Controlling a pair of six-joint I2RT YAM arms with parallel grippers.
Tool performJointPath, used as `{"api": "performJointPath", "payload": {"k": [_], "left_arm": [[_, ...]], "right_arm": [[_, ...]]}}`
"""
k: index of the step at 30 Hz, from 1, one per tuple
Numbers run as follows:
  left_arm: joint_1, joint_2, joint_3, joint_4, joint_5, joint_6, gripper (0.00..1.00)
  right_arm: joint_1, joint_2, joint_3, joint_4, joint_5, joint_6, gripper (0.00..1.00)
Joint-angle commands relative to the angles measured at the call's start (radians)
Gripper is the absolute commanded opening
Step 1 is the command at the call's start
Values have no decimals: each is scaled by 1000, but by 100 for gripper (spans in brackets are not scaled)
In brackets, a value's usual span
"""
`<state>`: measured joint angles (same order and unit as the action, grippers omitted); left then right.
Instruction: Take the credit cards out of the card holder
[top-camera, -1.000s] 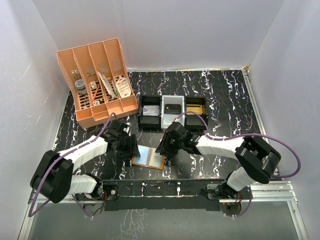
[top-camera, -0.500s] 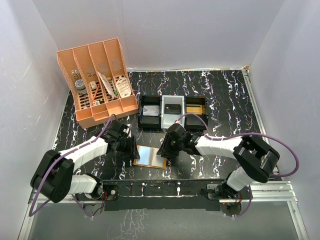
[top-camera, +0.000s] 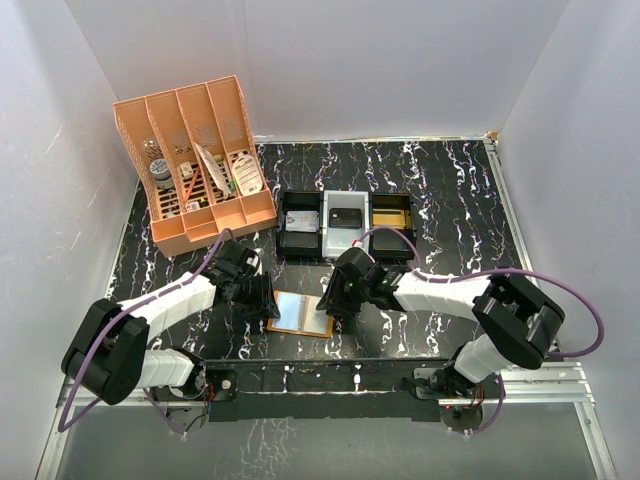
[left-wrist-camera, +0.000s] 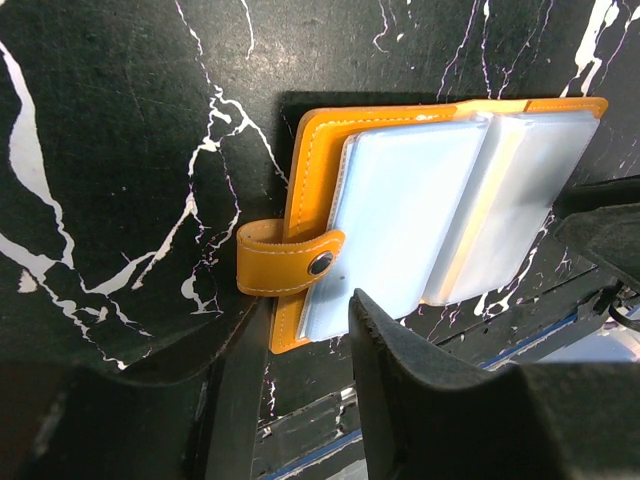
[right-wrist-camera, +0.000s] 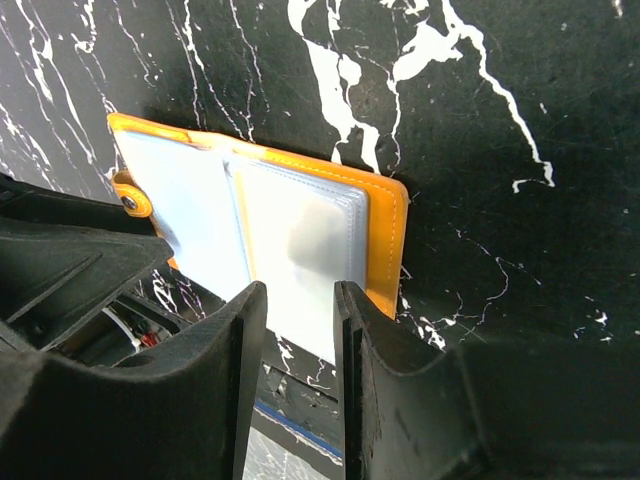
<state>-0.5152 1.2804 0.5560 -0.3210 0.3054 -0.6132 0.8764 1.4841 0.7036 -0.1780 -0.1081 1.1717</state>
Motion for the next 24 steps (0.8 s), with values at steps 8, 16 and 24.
{"api": "performJointPath", "payload": {"k": [8,16,24], "left_arm": [[-1,9,0,-1,46,12,33],[-2,7,-4,1,53,11,31],[-1,6,-4,-1,49,11,30]], "right_arm": [[6,67,4,104,-57,-13,30],[6,57,4,189,-104,-13,29],[6,32,10,178,-94,-13,28]]}}
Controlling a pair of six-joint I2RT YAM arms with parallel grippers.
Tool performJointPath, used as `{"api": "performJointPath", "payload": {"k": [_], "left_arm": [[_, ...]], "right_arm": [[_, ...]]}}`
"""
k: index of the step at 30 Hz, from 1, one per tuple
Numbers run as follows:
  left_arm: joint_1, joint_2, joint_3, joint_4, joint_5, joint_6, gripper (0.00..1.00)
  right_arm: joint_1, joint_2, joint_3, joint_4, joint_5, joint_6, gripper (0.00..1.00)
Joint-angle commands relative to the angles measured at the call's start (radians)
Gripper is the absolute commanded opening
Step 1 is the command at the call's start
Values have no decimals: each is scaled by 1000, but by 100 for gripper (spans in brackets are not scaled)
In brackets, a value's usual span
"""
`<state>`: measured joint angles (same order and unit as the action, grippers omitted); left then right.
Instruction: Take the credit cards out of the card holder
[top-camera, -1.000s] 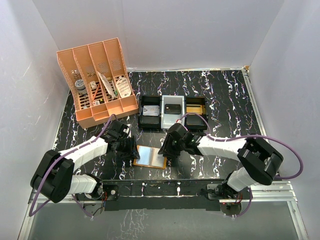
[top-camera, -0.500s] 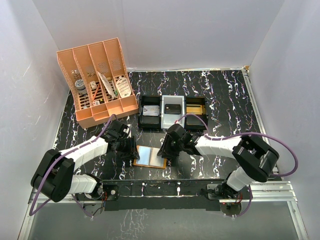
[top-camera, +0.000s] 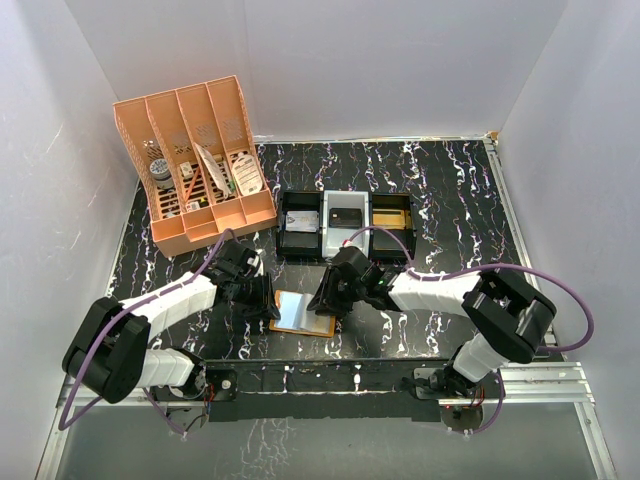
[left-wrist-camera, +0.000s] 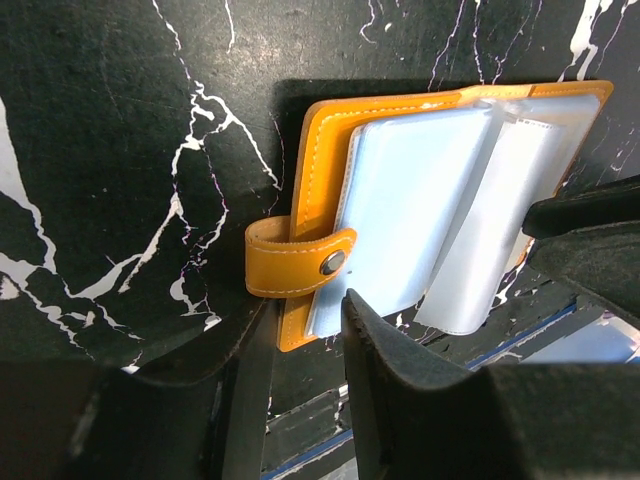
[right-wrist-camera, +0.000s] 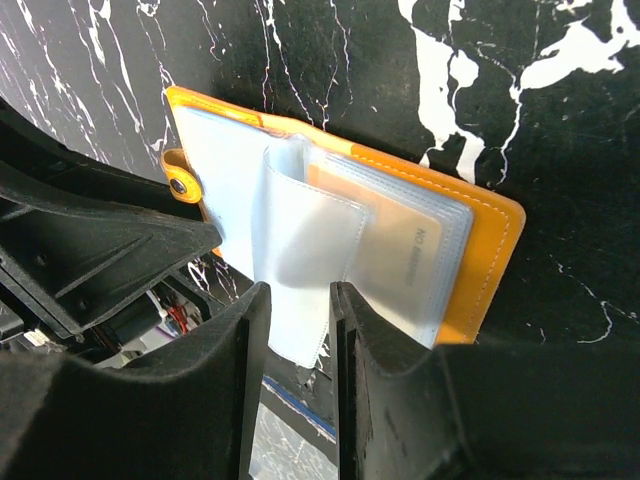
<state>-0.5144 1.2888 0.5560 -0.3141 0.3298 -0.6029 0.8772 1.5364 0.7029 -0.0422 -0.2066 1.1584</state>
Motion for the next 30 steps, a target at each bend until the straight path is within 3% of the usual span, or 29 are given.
{"api": "performJointPath", "payload": {"k": [1,12,20,30], "left_arm": [[-2,-2,-4,-7,24,0,30],[-3,-15,-7,-3,28,-10,30],[-2,-103,-5,-51,-84,-86,33],[-1,-99,-17,50,37,-56,45]], "right_arm": [[5,-22,10,41,6,0,28],[8,97,119,187,-126,-19,30],[20,198,218,210,-193,-39,33],[19,-106,74,-167,194,-24,43]]}}
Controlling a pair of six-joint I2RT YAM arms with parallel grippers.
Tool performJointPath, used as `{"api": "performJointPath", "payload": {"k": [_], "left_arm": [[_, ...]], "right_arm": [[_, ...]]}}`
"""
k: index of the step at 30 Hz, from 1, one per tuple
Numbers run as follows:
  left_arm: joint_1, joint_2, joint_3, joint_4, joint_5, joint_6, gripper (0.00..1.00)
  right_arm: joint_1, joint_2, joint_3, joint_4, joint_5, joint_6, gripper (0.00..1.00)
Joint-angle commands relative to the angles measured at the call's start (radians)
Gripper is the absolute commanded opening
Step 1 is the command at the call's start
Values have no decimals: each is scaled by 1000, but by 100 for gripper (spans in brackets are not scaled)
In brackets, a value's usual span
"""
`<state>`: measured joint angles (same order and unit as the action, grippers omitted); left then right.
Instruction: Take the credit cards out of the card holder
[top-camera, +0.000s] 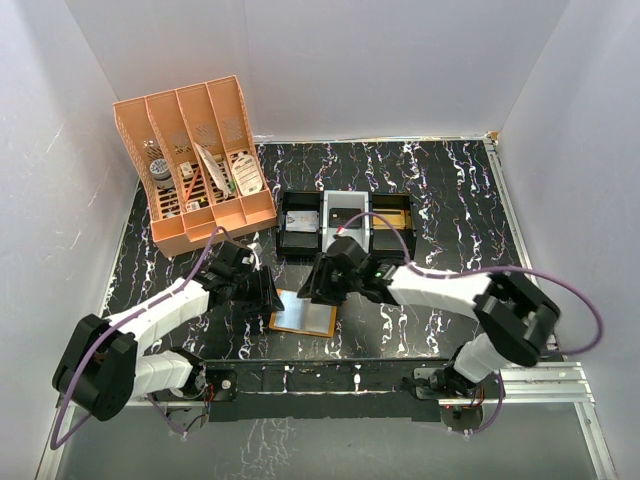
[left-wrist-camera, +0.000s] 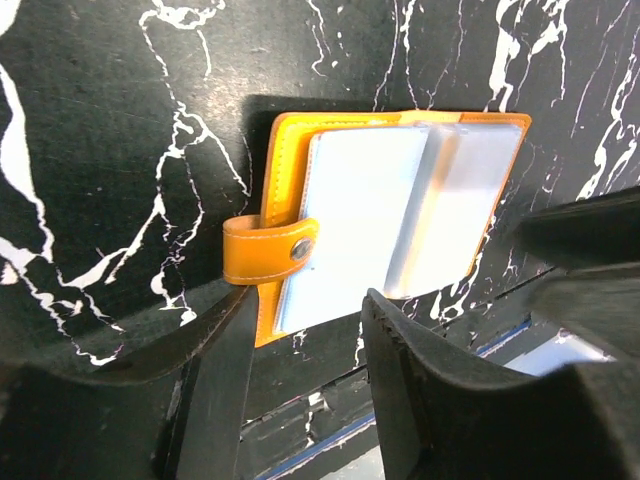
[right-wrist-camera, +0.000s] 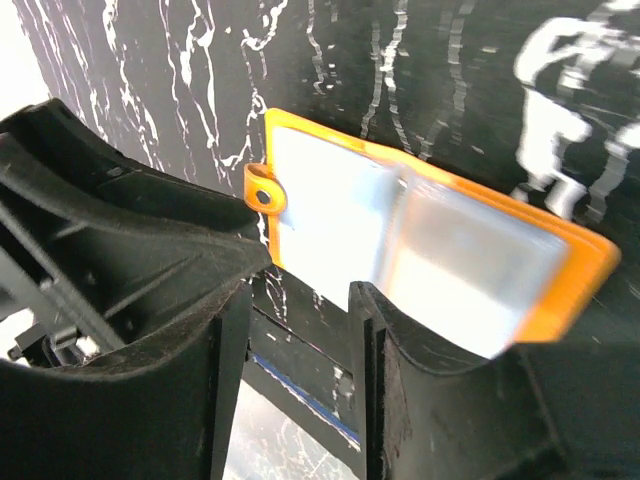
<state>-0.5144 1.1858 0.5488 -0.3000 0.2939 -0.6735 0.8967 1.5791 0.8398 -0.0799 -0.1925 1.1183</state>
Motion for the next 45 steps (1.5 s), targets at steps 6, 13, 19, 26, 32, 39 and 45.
{"api": "performJointPath", "payload": {"k": [6,13,19,26,32,39,45], "left_arm": [[-2,34,8,6,64,38,47],[-2,66,10,-16,56,41,43],[-2,74,1,-14,67,49,40],[-4,97,-12,7,97,52,34],[-3,101,-13,1,94,56,32],[-4,102,-13,0,90,55,32],[-3,105,-7,-2,85,57,32]], "right_arm": [[-1,-196,-132,-121,144,47,45],[-1,-111,-106,-114,113,37,41],[0,-83,-117,-72,86,38,36],[1,-79,-105,-44,62,24,26],[1,-79,-91,-50,56,19,22],[2,-86,-60,-137,95,15,16],[8,-89,-8,-259,167,-1,28]]}}
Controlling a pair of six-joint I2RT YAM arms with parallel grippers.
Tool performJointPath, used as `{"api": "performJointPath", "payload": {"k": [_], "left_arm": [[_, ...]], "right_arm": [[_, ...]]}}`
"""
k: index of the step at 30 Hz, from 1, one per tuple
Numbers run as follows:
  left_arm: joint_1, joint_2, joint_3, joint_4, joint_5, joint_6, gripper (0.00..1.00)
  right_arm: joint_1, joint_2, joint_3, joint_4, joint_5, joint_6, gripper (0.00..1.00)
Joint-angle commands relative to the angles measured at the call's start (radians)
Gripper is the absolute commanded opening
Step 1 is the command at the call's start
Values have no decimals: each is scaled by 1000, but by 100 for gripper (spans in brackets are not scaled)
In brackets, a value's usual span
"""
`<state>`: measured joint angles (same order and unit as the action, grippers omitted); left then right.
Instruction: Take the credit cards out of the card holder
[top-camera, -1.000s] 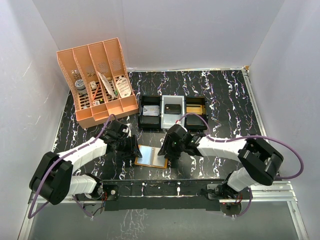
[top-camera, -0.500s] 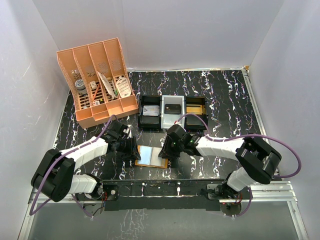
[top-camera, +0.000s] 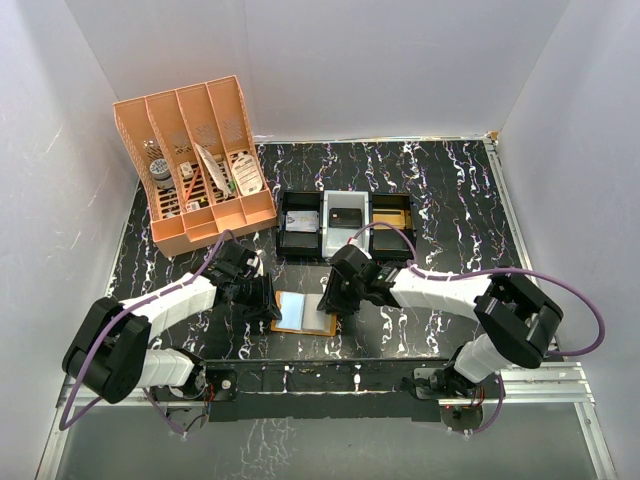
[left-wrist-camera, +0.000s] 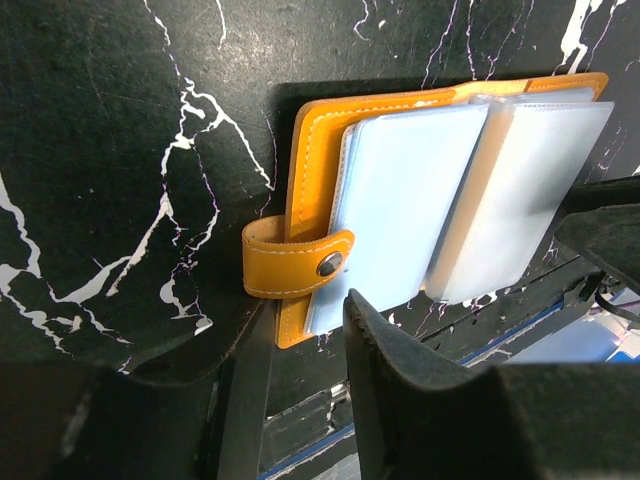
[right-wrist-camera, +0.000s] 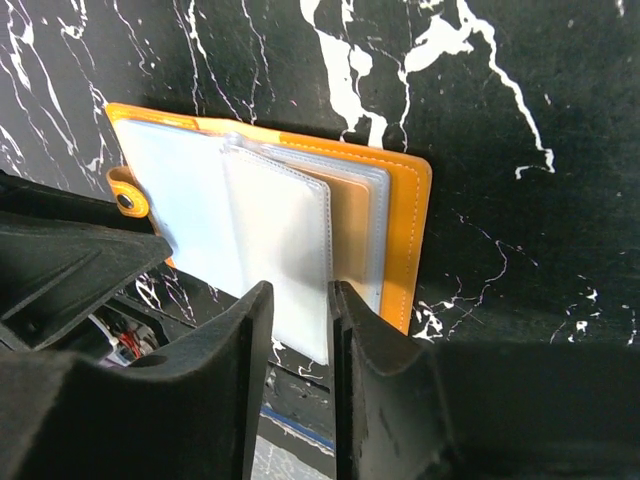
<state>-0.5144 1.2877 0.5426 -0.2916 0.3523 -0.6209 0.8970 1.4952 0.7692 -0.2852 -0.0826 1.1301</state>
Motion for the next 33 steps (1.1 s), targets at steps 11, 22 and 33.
{"api": "performJointPath", "payload": {"k": [11,22,33], "left_arm": [[-4,10,7,-14,27,11,31],[-4,25,16,-3,42,19,31],[-3,34,17,2,47,20,31]], "right_arm": [[11,33,62,-41,44,-15,32],[16,74,60,31,-9,-17,32],[21,66,111,10,12,-44,20]]}}
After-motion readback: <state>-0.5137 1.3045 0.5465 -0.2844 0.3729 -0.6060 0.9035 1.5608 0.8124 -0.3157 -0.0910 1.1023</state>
